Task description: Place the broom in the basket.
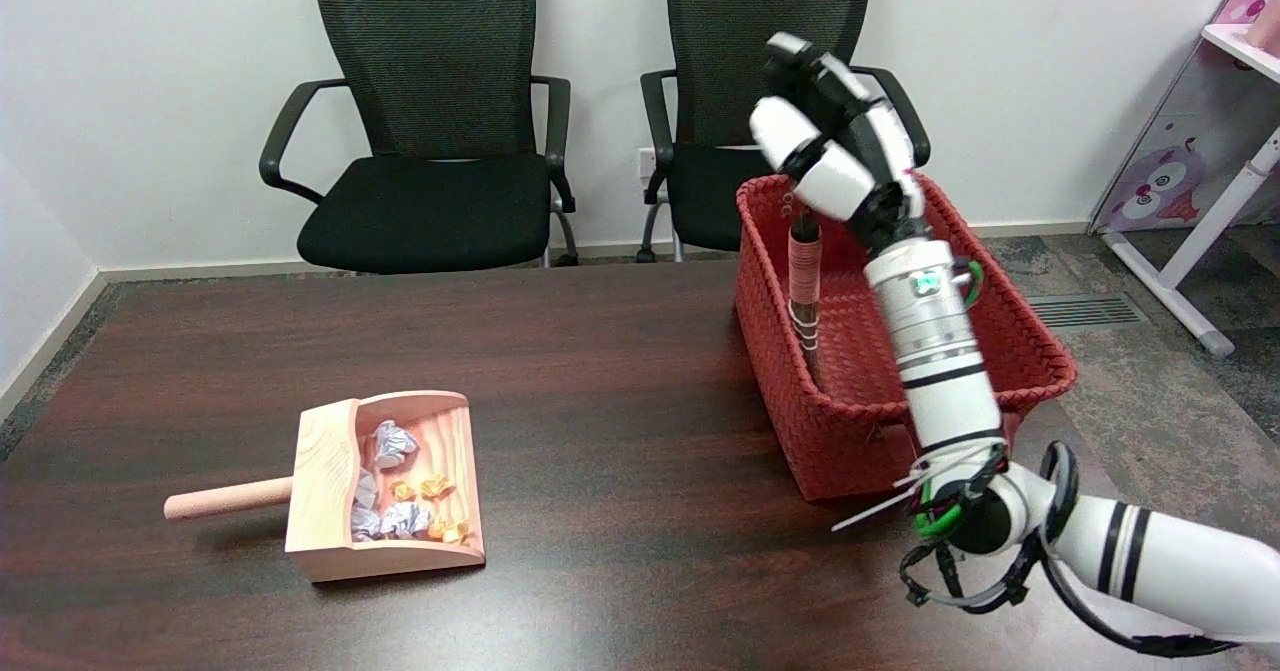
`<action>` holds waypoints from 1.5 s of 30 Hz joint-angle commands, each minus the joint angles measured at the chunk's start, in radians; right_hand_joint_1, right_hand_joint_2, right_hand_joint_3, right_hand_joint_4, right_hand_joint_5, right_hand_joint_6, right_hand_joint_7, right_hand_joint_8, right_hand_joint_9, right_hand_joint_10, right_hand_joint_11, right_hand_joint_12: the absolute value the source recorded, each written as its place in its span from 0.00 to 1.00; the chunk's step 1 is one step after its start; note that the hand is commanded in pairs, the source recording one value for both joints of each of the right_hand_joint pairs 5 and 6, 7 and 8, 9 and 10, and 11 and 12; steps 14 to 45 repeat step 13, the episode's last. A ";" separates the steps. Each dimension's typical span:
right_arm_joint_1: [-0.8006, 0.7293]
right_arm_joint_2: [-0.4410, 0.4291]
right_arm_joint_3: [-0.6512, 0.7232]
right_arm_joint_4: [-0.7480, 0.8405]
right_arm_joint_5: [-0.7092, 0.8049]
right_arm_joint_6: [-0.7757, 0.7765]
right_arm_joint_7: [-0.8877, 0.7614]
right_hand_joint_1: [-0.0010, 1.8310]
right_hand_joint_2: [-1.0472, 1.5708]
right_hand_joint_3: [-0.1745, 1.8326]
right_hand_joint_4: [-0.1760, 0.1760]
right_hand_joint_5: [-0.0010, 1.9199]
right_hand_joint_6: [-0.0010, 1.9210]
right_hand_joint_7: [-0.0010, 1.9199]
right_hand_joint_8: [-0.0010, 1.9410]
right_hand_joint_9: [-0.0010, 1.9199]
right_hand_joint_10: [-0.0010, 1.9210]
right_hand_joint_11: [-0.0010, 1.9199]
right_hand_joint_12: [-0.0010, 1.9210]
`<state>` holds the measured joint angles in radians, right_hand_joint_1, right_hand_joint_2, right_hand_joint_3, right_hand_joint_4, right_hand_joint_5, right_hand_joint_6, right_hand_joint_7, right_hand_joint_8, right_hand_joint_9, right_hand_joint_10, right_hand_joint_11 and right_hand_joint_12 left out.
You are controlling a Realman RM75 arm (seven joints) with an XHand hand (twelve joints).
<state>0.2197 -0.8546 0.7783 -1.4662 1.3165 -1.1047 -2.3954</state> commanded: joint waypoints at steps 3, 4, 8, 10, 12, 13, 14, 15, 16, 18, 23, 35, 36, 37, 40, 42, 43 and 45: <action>-0.234 0.351 0.266 -0.279 0.072 -0.159 0.053 0.34 0.72 0.47 0.00 0.22 0.22 0.22 0.22 0.20 0.20 0.30 0.30; -0.253 0.376 0.273 -0.292 0.072 -0.169 0.053 0.34 0.73 0.46 0.00 0.23 0.23 0.23 0.23 0.21 0.21 0.32 0.32; -0.281 0.453 0.226 -0.327 0.067 -0.233 0.053 0.35 0.74 0.46 0.00 0.26 0.26 0.26 0.26 0.25 0.25 0.40 0.40; -0.281 0.456 0.210 -0.346 0.064 -0.234 0.053 0.36 0.74 0.47 0.00 0.28 0.28 0.28 0.28 0.29 0.28 0.52 0.52; -0.280 0.454 0.191 -0.371 0.063 -0.224 0.050 0.36 0.74 0.47 0.00 0.30 0.30 0.30 0.29 0.33 0.33 0.61 0.61; -0.279 0.454 0.184 -0.379 0.062 -0.221 0.047 0.37 0.74 0.47 0.00 0.31 0.31 0.31 0.30 0.39 0.39 0.68 0.68; -0.279 0.454 0.184 -0.379 0.062 -0.221 0.047 0.37 0.74 0.47 0.00 0.31 0.31 0.31 0.30 0.39 0.39 0.68 0.68; -0.279 0.454 0.184 -0.379 0.062 -0.221 0.047 0.37 0.74 0.47 0.00 0.31 0.31 0.31 0.30 0.39 0.39 0.68 0.68; -0.279 0.454 0.184 -0.379 0.062 -0.221 0.047 0.37 0.74 0.47 0.00 0.31 0.31 0.31 0.30 0.39 0.39 0.68 0.68; -0.279 0.454 0.184 -0.379 0.062 -0.221 0.047 0.37 0.74 0.47 0.00 0.31 0.31 0.31 0.30 0.39 0.39 0.68 0.68; -0.279 0.454 0.184 -0.379 0.062 -0.221 0.047 0.37 0.74 0.47 0.00 0.31 0.31 0.31 0.30 0.39 0.39 0.68 0.68; -0.279 0.454 0.184 -0.379 0.062 -0.221 0.047 0.37 0.74 0.47 0.00 0.31 0.31 0.31 0.30 0.39 0.39 0.68 0.68; -0.279 0.454 0.184 -0.379 0.062 -0.221 0.047 0.37 0.74 0.47 0.00 0.31 0.31 0.31 0.30 0.39 0.39 0.68 0.68; -0.279 0.454 0.184 -0.379 0.062 -0.221 0.047 0.37 0.74 0.47 0.00 0.31 0.31 0.31 0.30 0.39 0.39 0.68 0.68; -0.279 0.454 0.184 -0.379 0.062 -0.221 0.047 0.37 0.74 0.47 0.00 0.31 0.31 0.31 0.30 0.39 0.39 0.68 0.68; -0.279 0.454 0.184 -0.379 0.062 -0.221 0.047 0.37 0.74 0.47 0.00 0.31 0.31 0.31 0.30 0.39 0.39 0.68 0.68; -0.279 0.454 0.184 -0.379 0.062 -0.221 0.047 0.37 0.74 0.47 0.00 0.31 0.31 0.31 0.30 0.39 0.39 0.68 0.68; -0.279 0.454 0.184 -0.379 0.062 -0.221 0.047 0.37 0.74 0.47 0.00 0.31 0.31 0.31 0.30 0.39 0.39 0.68 0.68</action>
